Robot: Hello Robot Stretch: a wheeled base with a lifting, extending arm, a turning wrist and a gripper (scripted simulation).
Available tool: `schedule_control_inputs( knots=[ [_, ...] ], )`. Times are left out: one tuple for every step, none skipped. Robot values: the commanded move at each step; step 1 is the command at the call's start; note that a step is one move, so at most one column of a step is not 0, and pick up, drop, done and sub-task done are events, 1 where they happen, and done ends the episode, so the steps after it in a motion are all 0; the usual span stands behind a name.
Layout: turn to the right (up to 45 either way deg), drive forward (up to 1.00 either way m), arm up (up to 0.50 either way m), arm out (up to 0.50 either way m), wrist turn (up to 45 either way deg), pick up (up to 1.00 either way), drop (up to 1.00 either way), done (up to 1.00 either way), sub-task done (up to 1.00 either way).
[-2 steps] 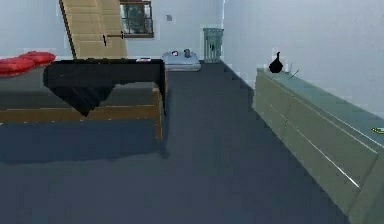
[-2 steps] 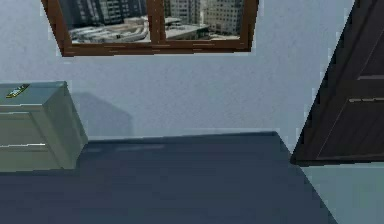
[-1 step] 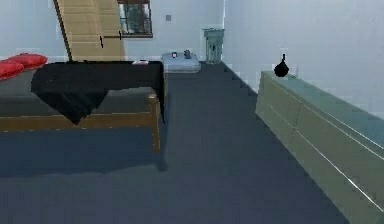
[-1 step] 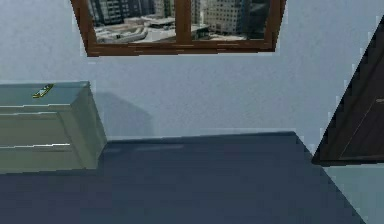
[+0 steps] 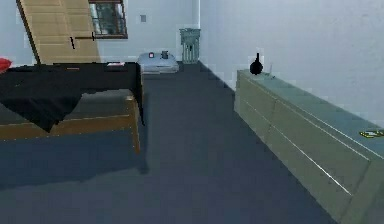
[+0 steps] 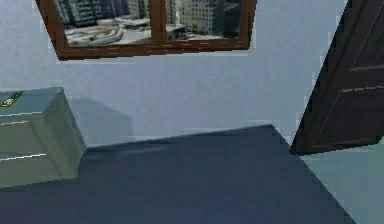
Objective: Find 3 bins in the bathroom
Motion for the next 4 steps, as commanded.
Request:
schedule_control_inputs(
  knots=[
    [0.0,1.00,0.00,0.00,0.0,0.00,0.00,0.00,0.00],
    [0.0,1.00,0.00,0.00,0.0,0.00,0.00,0.00,0.00],
    [0.0,0.40,0.00,0.00,0.0,0.00,0.00,0.00,0.00],
    [-9.0,0.00,0.00,0.00,0.0,0.00,0.00,0.00,0.00]
  ],
)
